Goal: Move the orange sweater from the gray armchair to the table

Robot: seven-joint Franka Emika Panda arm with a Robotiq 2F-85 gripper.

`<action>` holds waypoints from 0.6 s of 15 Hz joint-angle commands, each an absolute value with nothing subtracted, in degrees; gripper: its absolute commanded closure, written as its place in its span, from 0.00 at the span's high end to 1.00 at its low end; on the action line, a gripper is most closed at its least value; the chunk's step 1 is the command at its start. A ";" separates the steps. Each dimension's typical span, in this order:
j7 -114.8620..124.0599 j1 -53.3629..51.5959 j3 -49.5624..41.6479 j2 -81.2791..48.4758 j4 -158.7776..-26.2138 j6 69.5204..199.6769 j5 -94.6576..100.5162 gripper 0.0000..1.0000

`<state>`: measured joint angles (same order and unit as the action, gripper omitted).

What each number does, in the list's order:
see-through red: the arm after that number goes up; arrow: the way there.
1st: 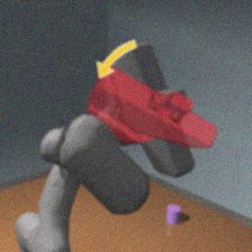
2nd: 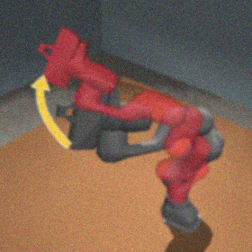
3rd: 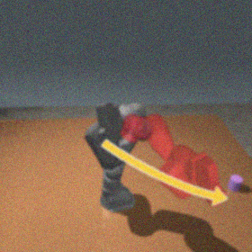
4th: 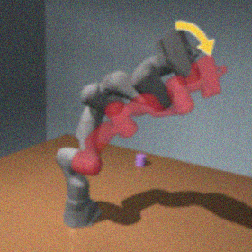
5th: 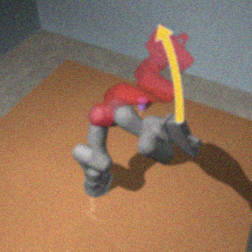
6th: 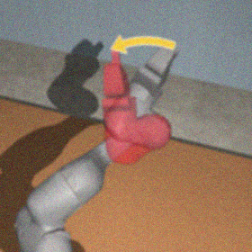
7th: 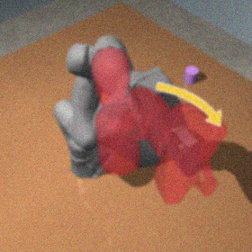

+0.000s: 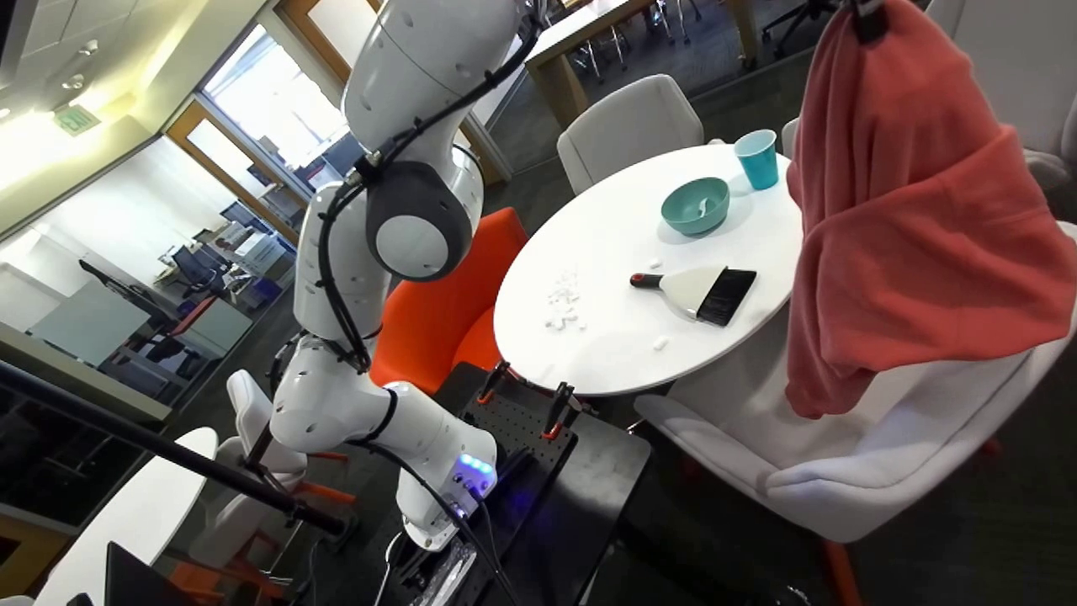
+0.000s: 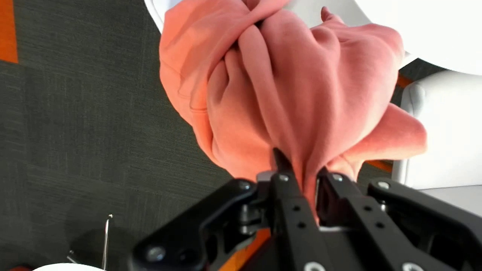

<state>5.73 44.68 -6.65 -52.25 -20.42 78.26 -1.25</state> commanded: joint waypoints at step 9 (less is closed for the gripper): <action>1.09 44.85 -1.51 -44.93 -20.89 74.35 -6.77 0.03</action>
<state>4.79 44.77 -3.85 -50.68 -20.55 78.06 -4.27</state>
